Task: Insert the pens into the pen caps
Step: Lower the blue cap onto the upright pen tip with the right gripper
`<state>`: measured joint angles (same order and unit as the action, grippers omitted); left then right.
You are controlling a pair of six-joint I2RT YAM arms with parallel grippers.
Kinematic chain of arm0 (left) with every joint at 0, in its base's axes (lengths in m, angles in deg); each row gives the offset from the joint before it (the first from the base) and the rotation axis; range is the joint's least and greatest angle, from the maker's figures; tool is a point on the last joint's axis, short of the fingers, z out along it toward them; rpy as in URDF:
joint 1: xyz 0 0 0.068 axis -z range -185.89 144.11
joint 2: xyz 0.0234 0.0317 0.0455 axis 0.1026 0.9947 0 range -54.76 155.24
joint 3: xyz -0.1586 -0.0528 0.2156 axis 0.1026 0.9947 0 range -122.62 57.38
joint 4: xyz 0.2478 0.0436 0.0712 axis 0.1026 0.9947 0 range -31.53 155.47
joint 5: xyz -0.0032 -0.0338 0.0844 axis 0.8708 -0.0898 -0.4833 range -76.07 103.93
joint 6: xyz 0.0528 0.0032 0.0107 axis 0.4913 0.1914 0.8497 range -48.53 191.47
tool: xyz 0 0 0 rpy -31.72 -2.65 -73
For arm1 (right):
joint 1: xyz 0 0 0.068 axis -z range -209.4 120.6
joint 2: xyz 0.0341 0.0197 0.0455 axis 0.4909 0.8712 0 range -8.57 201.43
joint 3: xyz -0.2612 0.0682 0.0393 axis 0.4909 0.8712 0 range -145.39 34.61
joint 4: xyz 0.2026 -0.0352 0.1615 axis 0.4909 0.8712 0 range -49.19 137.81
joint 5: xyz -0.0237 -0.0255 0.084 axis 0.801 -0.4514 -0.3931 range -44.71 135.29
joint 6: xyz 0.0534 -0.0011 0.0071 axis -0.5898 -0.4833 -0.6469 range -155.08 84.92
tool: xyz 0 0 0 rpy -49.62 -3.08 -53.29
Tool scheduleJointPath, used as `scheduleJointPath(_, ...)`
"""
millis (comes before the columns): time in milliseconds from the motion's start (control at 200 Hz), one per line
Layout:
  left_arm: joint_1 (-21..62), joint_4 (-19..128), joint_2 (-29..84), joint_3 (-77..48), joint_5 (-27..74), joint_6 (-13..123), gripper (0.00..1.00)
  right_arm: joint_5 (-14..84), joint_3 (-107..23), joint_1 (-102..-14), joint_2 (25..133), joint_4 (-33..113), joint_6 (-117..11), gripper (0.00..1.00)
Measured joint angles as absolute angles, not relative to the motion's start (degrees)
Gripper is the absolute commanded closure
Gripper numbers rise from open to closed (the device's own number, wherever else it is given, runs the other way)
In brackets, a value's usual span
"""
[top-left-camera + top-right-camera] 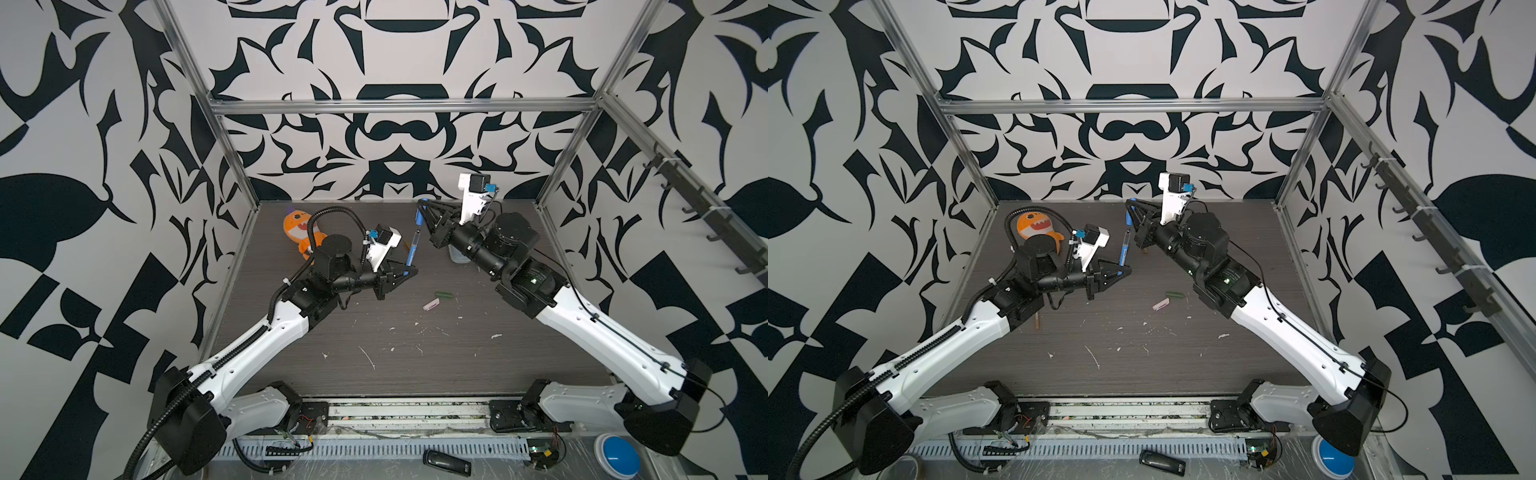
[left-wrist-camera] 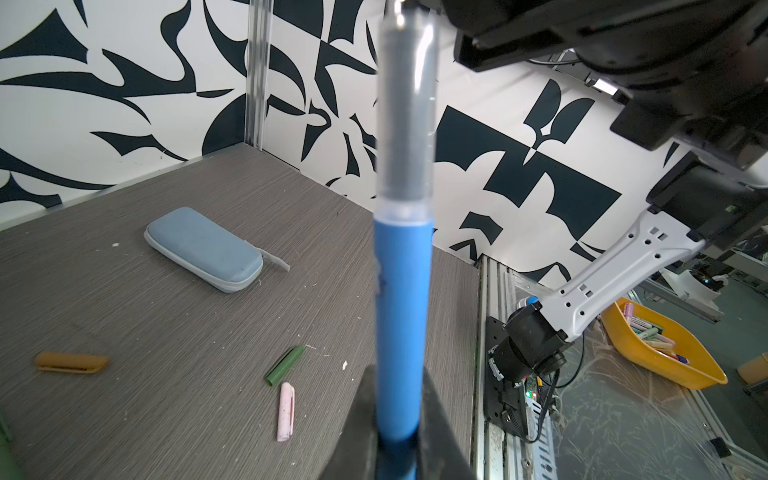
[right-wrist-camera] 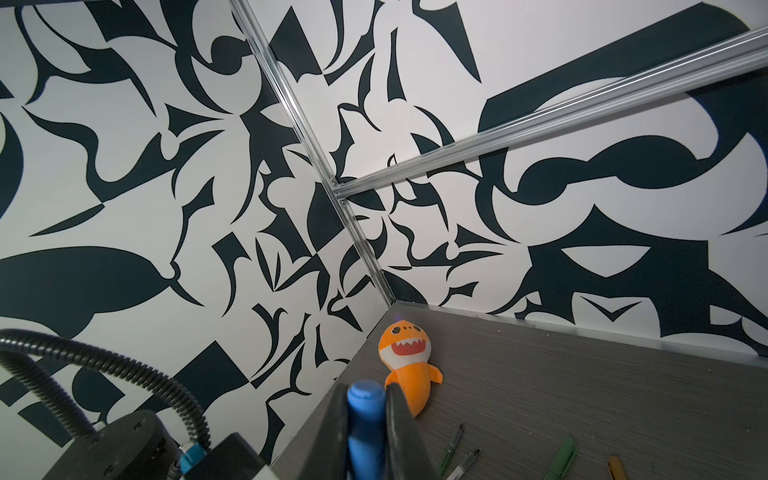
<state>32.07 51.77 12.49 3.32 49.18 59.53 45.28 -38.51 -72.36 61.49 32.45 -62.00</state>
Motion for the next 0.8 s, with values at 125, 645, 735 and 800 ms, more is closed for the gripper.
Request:
scheduleJointPath(125, 32.1, 51.8, 12.5, 3.3, 49.2, 59.5, 1.0, 45.1, -38.5, -72.4, 61.4, 32.4, -62.1, 1.0)
scheduleJointPath(645, 32.1, 51.8, 12.5, 3.3, 49.2, 59.5, 1.0, 44.1, -38.3, -72.5, 60.6, 32.9, -63.9, 1.0)
scheduleJointPath(735, 32.2, 51.8, 12.5, 3.3, 49.2, 59.6, 1.0, 44.0, -37.9, -72.5, 60.3, 32.9, -64.1, 1.0)
scheduleJointPath(800, 32.2, 51.8, 12.5, 3.3, 49.2, 59.6, 1.0, 44.0, -37.6, -72.5, 60.3, 32.8, -64.2, 1.0)
